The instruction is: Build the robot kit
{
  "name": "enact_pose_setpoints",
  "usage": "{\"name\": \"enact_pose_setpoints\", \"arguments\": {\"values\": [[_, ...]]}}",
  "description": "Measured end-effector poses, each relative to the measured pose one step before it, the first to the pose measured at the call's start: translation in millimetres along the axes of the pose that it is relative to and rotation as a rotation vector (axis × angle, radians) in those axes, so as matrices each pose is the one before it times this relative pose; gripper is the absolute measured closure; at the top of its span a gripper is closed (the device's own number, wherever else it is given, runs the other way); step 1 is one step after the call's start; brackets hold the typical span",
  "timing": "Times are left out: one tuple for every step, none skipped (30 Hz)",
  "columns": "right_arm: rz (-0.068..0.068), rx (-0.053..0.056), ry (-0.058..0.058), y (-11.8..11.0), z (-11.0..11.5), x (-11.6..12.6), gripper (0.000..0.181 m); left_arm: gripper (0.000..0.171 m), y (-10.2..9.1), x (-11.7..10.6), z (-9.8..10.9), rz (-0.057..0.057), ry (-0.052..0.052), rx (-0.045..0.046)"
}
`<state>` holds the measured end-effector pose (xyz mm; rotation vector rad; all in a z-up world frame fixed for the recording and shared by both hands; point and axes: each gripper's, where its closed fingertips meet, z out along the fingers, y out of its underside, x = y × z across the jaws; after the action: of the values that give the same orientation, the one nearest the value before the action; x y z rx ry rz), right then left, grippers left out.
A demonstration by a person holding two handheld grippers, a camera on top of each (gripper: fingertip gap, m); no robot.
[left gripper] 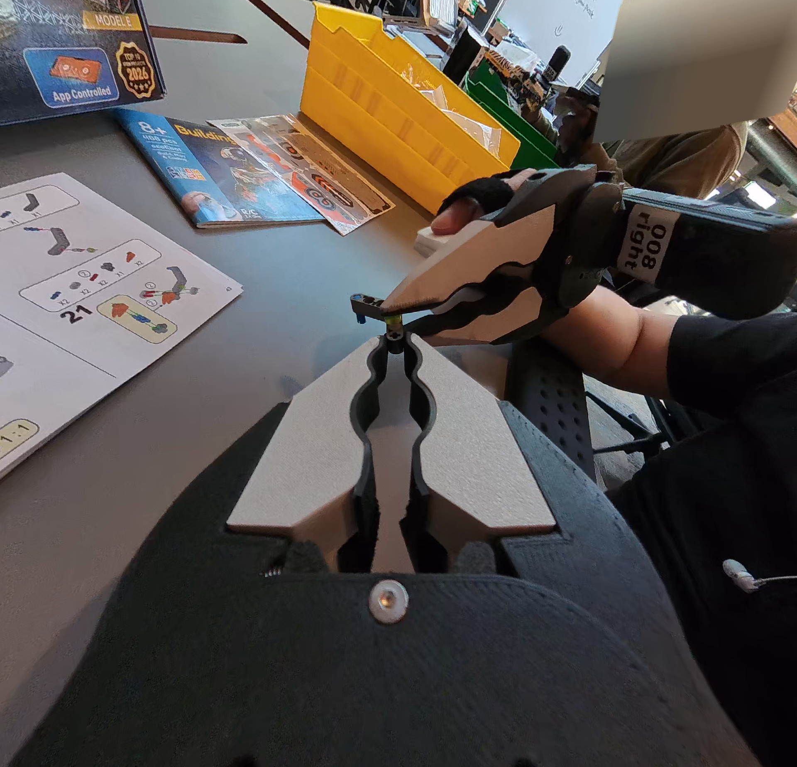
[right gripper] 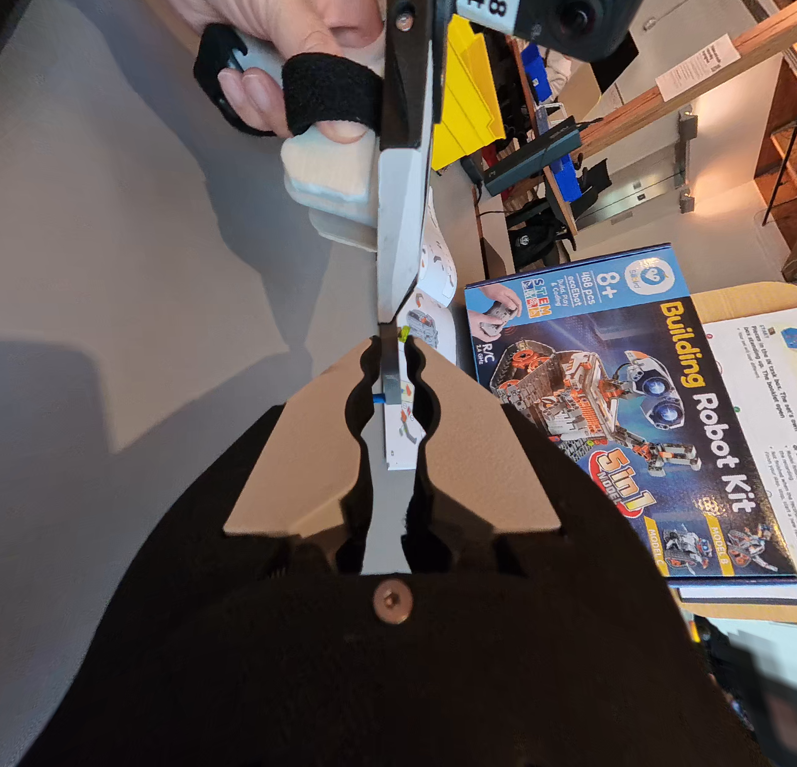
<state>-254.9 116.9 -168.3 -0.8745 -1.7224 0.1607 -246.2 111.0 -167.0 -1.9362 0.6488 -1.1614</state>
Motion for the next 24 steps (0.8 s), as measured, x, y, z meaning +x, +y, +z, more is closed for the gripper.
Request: {"name": "enact_pose_setpoints", "arguments": {"values": [[-0.0106,-0.0017,-0.0088,0.34,0.08,-2.0,0.17,0.166,1.9,-0.33,0.73,-0.0035,0.0013,-0.01112],[-0.0036,-0.0018,-0.0115,0.12,0.34,-2.24,0.17,0.166,2.17,-0.12,0.56,-0.0063,0.0038,-0.01285],[0.0006,-0.0015,-0.0064,0.23,0.64,-1.33,0.17,0.166,1.63,-0.5,0.24,-0.0103,0.0035,-0.01054],[0.0032,-0.0006,-0.0094,0.21,0.47,-1.46,0.17,0.166,1.14,-0.63,0.22,-0.0096,0.0011,-0.00604],[0.0051,-0.0003,-0.0103,0.28,0.56,-1.73,0.169,0.166,1.75,-0.55,0.4,-0.007,0.0013,-0.00973],[0.0064,-0.0009,-0.0087,0.4,0.63,-1.52,0.168,0.166,1.38,-0.47,0.61,-0.0071,0.0005,-0.00839],[0.0074,-0.0014,-0.0091,0.04,0.93,-1.62,0.167,0.166,1.14,-0.35,0.73,-0.005,0.0009,-0.00546],[0.006,0.0003,-0.0069,-0.49,0.94,-1.47,0.166,0.166,1.13,-0.03,0.82,-0.0046,0.0028,-0.00659],[0.0008,-0.0018,-0.0053,-0.18,1.0,-1.42,0.166,0.166,1.22,0.05,0.89,-0.0019,0.0016,-0.00722],[-0.0054,-0.0028,-0.0022,0.1,0.76,-1.09,0.167,0.166,1.32,-0.07,0.96,0.0013,-0.0009,-0.00788],[-0.0099,-0.0067,-0.0024,0.91,0.42,-0.91,0.168,0.166,1.19,-0.47,0.86,0.0018,-0.0041,-0.00708],[-0.0097,-0.0054,0.0001,0.81,0.07,-0.34,0.168,0.166,0.79,-0.51,0.81,0.0013,-0.0037,-0.00408],[-0.0058,0.0002,0.0034,-0.07,-0.14,0.36,0.168,0.166,-0.1,-0.17,0.18,-0.0023,0.0001,0.0015],[0.0015,0.0021,0.0033,-0.42,-0.18,0.49,0.168,0.166,-0.46,0.09,-0.23,-0.0044,0.0035,0.00299],[0.0072,0.0025,0.0005,-0.5,0.03,0.59,0.168,0.166,-0.54,0.26,-0.6,-0.0052,0.0047,0.00373],[0.0082,0.0029,-0.0018,-0.31,-0.06,0.28,0.168,0.166,-0.4,0.08,-0.52,-0.005,0.0041,0.00272],[0.0005,0.0027,0.0037,-0.14,-0.31,0.77,0.168,0.166,-0.45,0.15,-0.24,-0.0042,0.0035,0.00327],[-0.0052,0.0058,0.0063,-0.37,-0.31,0.76,0.168,0.166,-0.69,0.19,-0.21,-0.0041,0.0041,0.00505],[-0.0012,0.0041,0.0037,-0.09,-0.27,0.63,0.168,0.166,-0.59,0.28,-0.32,-0.0027,0.0038,0.00366],[0.0031,0.0024,-0.0001,-0.14,-0.26,0.2,0.168,0.166,-0.32,0.14,-0.19,-0.0008,0.0024,0.00201],[0.0004,0.0007,-0.0015,-0.1,-0.08,-0.18,0.168,0.166,0.04,0.2,0.03,-0.0012,0.0024,0.00037],[-0.002,-0.0011,-0.0016,0.0,0.0,-0.41,0.168,0.166,0.14,0.01,0.04,-0.0023,0.002,-0.00074],[-0.0039,-0.003,0.0,0.28,0.12,-0.18,0.168,0.166,0.22,-0.19,0.13,-0.0034,0.0013,-0.00075],[-0.0042,-0.0022,0.0004,0.19,-0.03,-0.06,0.168,0.166,0.07,-0.14,0.12,-0.004,0.0016,0.00035]]}}
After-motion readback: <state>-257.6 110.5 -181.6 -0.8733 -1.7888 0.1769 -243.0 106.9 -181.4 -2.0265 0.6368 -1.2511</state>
